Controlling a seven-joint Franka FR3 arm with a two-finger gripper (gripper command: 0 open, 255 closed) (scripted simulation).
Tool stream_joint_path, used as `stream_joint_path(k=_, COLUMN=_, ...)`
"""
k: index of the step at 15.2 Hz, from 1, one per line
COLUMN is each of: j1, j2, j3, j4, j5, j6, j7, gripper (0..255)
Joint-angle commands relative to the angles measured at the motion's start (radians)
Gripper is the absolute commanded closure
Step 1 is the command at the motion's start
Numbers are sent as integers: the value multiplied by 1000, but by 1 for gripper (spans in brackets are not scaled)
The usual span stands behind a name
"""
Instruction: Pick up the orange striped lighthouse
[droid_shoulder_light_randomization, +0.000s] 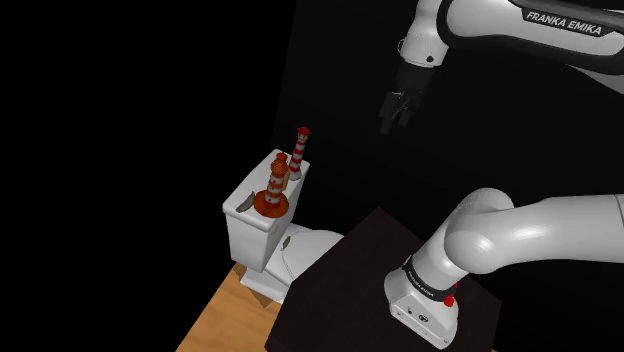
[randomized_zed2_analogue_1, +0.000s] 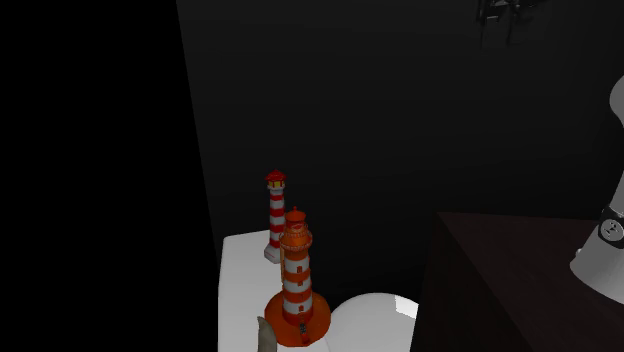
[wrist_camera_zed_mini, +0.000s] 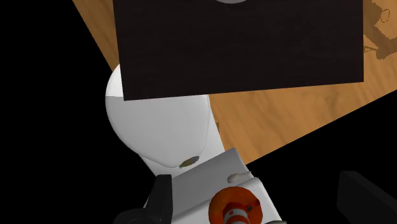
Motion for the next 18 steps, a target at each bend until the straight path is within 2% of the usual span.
stream_joint_path(k=1, j1=0, j2=0, j3=0, j4=0, j5=0, j6=0, j7=0, gripper=0)
stream_joint_path(k=6, j1=3, j2=20, j3=-26, j4=-150, j5=6, j6=249, j7=1, gripper=0)
stream_joint_path(k=10, j1=7, j2=79, j3=-47, j4=-242, j5=13, j6=463, j7=-3, gripper=0)
stream_joint_path(k=18, j1=40, j2=324, j3=-97, j4=-330, j5=54, j6=922, j7=-34, gripper=0)
